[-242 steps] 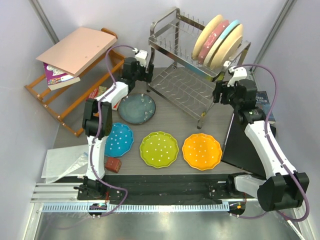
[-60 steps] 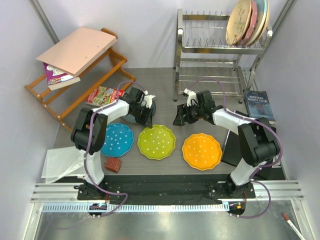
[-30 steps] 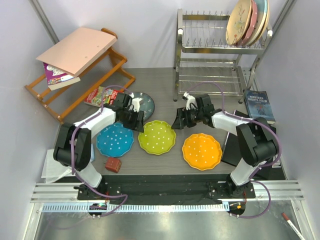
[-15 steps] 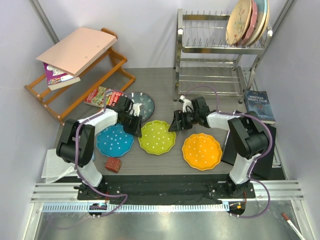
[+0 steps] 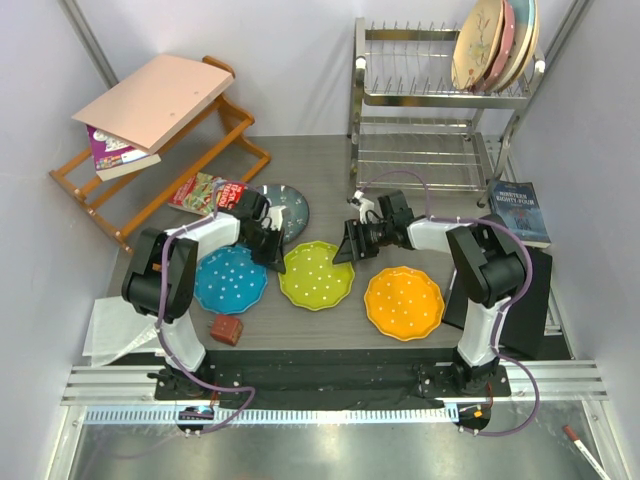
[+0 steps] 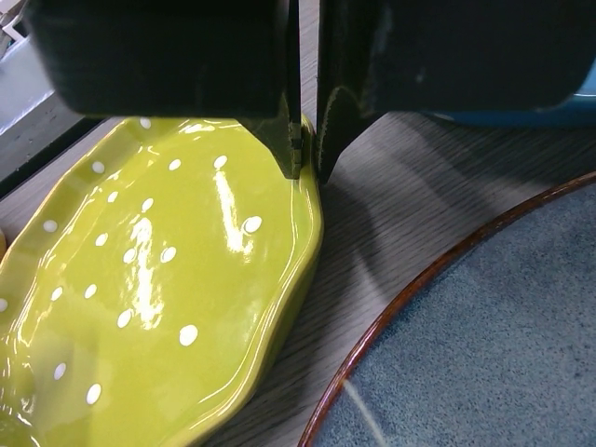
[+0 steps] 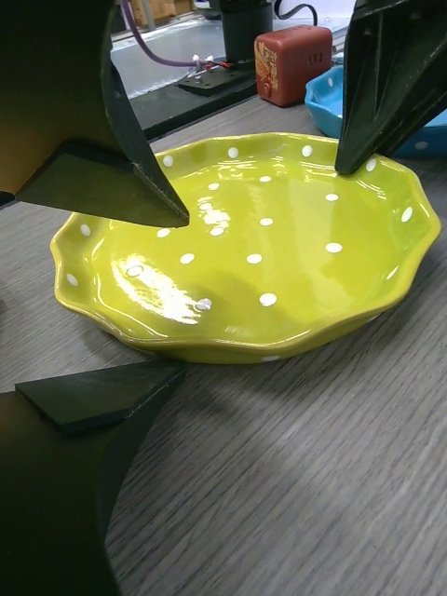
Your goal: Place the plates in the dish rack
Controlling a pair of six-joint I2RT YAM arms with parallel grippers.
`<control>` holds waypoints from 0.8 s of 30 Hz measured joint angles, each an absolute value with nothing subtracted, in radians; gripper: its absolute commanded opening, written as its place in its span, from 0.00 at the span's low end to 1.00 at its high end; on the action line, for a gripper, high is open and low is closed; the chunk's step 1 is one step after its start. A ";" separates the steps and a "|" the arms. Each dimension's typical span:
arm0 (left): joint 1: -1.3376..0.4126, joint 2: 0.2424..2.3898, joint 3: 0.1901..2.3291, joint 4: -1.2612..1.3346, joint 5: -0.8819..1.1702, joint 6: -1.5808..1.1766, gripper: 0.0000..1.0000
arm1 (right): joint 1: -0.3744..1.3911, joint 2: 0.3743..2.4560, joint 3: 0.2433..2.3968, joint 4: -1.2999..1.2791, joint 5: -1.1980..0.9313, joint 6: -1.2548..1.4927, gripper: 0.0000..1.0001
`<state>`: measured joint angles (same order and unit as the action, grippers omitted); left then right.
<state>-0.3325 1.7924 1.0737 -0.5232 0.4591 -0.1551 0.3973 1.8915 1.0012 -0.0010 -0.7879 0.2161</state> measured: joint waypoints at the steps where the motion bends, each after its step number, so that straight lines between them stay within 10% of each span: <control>1: -0.332 1.792 1.074 -0.522 0.461 -0.157 0.00 | 0.397 1.893 1.002 -0.002 -0.793 0.215 0.65; 24: -0.316 1.673 1.019 -0.436 0.475 -0.206 0.00 | 0.392 1.961 1.108 -0.155 -0.867 0.151 0.61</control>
<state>-0.3164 1.6730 1.0195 -0.4362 0.4751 -0.2062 0.3916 1.9610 1.1084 -0.1547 -0.8665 0.1513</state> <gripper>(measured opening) 0.023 0.622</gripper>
